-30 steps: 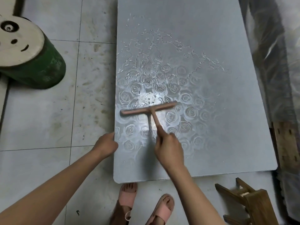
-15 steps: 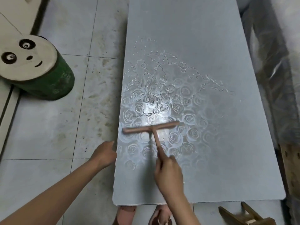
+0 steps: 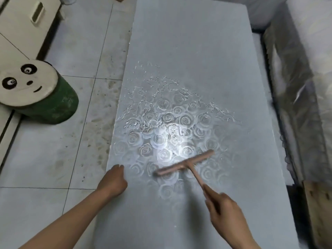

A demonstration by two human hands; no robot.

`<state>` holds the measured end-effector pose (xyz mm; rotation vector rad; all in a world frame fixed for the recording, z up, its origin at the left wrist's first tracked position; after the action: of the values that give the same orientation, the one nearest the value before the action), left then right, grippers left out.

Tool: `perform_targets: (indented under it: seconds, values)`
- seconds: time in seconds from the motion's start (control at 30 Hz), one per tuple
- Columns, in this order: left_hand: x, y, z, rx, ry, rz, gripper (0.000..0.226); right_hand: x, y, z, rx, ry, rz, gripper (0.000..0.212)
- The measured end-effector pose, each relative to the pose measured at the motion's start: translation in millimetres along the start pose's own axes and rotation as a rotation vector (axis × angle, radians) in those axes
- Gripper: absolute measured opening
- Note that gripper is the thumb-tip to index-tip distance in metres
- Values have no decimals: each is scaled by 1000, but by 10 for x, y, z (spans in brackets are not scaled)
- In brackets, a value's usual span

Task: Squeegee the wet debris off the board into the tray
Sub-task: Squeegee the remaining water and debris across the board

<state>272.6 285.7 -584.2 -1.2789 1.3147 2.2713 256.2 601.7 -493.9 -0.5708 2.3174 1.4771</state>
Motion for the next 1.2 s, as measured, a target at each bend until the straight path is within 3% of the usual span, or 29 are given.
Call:
perform_targets:
  seconds: [0.17, 0.27, 0.43, 0.53, 0.6, 0.77, 1.0, 1.2]
  values:
    - [182, -89, 264, 238, 7, 4, 74, 107, 195, 689, -113, -22, -46, 54]
    - [267, -159, 317, 311, 19, 13, 73, 570, 101, 423, -117, 141, -97, 63]
    - [336, -227, 328, 329, 42, -40, 66, 1370, 137, -323, -132, 308, -77, 46]
    - [358, -172, 341, 387, 13, -36, 60, 1315, 466, -212, -139, 361, -29, 52]
    - [350, -136, 336, 424, 1, -63, 60, 1159, 703, 81, -197, 359, -52, 63]
    - [374, -153, 293, 451, -29, -126, 68, 1066, 673, 396, -327, 243, -143, 56]
    - [331, -197, 280, 459, 15, -170, 72, 1509, 359, -25, -212, 327, -106, 53]
    - [368, -41, 503, 468, 156, -160, 51, 1407, 550, 36, -72, 377, -17, 42]
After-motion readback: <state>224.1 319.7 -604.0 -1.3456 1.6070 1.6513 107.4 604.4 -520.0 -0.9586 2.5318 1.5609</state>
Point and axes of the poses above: each hand's wrist, its own x-axis towards the middle knuckle, its own y-axis out of the back of the hand, z = x × y, the point moved 6 cm from there along x, towards the middle knuckle, and after that the axes turned 2 degrees about -y, right-handed, at the moved point
